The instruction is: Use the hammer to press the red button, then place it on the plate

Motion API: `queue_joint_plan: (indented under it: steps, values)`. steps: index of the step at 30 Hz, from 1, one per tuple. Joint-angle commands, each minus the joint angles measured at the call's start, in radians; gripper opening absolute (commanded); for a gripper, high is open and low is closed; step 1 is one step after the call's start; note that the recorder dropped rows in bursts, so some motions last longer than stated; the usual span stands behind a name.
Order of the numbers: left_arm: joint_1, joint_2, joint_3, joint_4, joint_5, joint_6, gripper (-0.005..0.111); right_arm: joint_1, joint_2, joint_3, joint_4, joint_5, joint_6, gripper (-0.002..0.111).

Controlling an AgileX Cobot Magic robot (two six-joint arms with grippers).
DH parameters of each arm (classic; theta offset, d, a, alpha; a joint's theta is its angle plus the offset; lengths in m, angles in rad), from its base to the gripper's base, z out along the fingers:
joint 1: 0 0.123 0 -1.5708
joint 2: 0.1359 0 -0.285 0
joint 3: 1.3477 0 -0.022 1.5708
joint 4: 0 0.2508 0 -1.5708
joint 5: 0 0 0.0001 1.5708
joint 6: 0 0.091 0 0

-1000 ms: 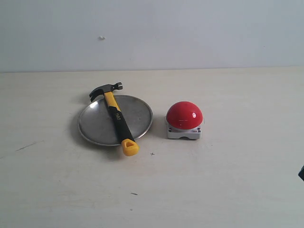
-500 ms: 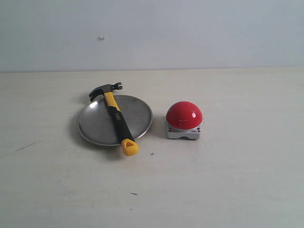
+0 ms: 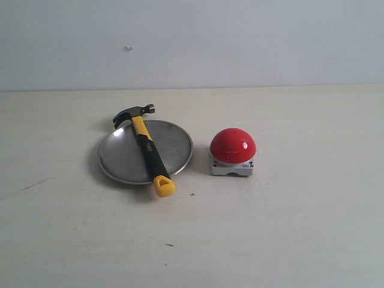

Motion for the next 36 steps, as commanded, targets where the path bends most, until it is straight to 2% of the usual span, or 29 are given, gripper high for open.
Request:
queue_joint_plan:
  steps: [1,9,11,12,14,15,36]
  values:
    - [0.004,-0.004,0.003,0.004,-0.004,-0.007,0.0,-0.008,-0.007,0.004,-0.007,-0.004,-0.004,0.0]
    - [0.004,-0.004,0.003,0.004,-0.004,-0.007,0.0,-0.008,-0.007,0.004,-0.004,-0.003,0.026,0.0]
    - [0.004,-0.004,0.003,0.004,-0.004,-0.007,0.0,-0.008,-0.007,0.004,-0.112,-0.011,0.158,0.0]
    - [0.004,-0.004,0.003,0.004,-0.004,-0.007,0.0,-0.008,-0.007,0.004,-0.255,-0.013,0.315,0.0]
    - [0.004,-0.004,0.003,0.004,-0.004,-0.007,0.0,-0.008,-0.007,0.004,-0.427,-0.013,0.547,0.0]
    - [0.004,-0.004,0.003,0.004,-0.004,-0.007,0.0,-0.008,-0.007,0.004,-0.453,-0.013,0.582,0.0]
    - [0.004,-0.004,0.003,0.004,-0.004,-0.007,0.0,-0.008,-0.007,0.004,-0.453,0.001,0.548,0.0]
